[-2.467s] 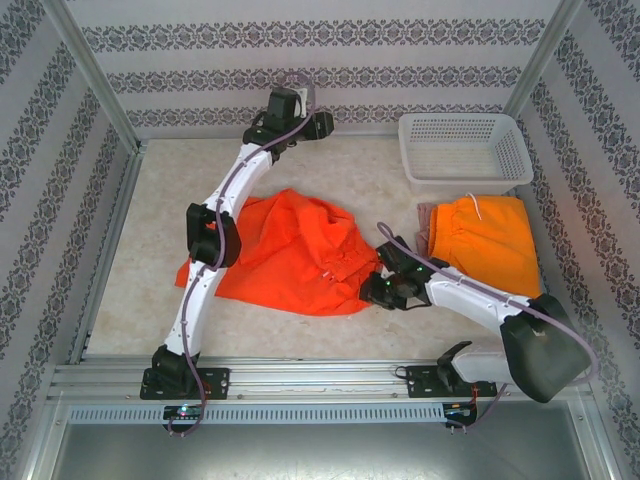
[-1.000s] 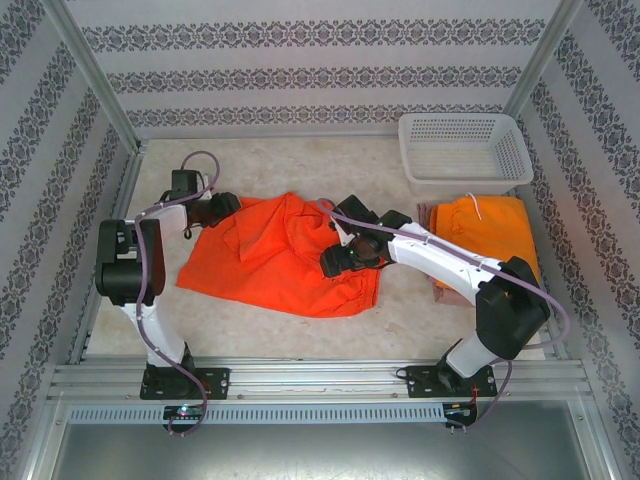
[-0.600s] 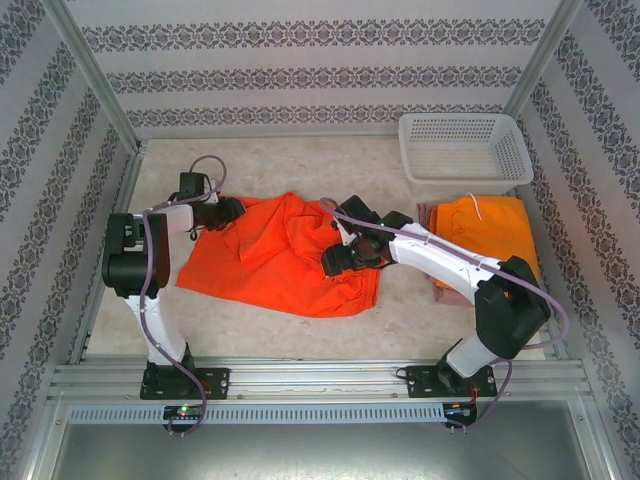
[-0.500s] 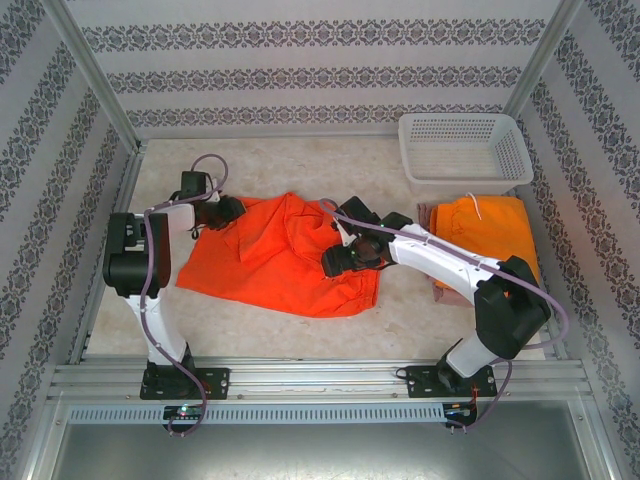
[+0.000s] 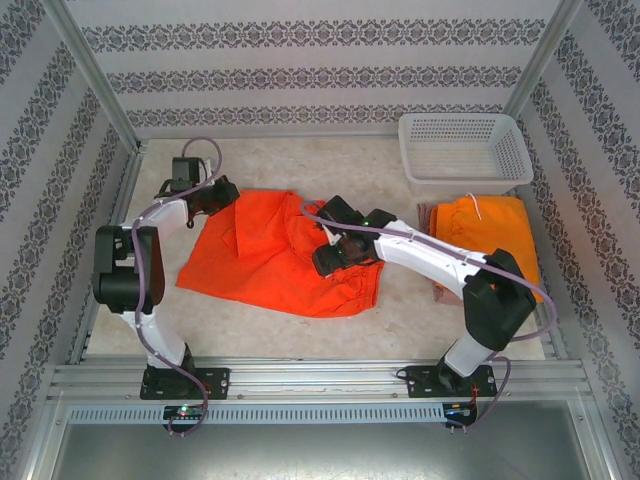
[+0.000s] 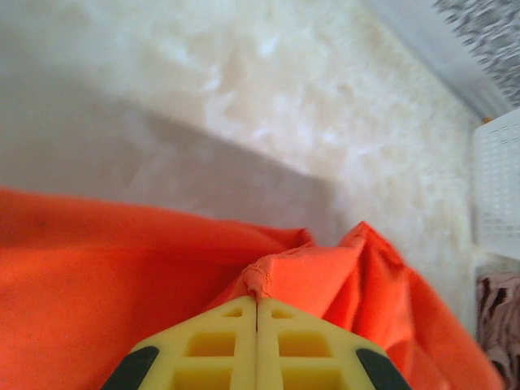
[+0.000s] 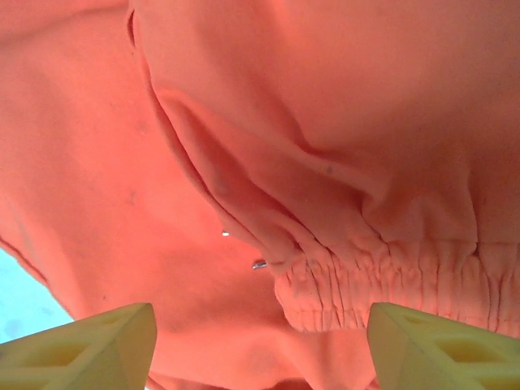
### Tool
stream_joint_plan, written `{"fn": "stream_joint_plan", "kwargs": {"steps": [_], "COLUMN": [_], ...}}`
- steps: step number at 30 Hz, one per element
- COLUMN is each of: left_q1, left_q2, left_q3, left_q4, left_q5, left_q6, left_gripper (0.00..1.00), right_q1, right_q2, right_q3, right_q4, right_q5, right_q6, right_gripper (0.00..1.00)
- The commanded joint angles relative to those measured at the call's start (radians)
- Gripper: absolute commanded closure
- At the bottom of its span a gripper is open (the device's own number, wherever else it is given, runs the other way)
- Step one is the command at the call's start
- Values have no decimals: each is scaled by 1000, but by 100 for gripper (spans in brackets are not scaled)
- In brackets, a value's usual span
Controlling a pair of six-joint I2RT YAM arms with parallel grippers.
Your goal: Fold and stack the shorts
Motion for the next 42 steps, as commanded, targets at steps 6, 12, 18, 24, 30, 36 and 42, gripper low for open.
{"fn": "stream_joint_plan", "kwargs": {"steps": [6,12,18,24,30,36,42], "left_q1": [-9,-9,-8,-8,2,24,43], "left_q2": [-28,-27,-25,-32,-91,-181,-252], "left_q3": [18,8,6,6,46,126,218], "left_q4": [0,10,6,5,-51,-120,-169], "left_q5": [-7,-4,-5,-12,-40,-77,-136], "left_q6": [4,-1,4,12,51,86,128], "left_gripper": [100,100,100,100,100,100,100], "right_q1": [47,54,54,54,37,-39,-150], "right_q2": [115,204,260,278,177,9,-89], "right_q3": [47,78,91,107,134,157,176], "right_q4": [-146,-159,-152,-141,-153,-162,-130], "right_q5": [140,172,214,233,228,182,94], "right_q6": [-93,-85,-76,-67,-82,-112,-135], "right_gripper": [37,42,51,84,100,100,100]}}
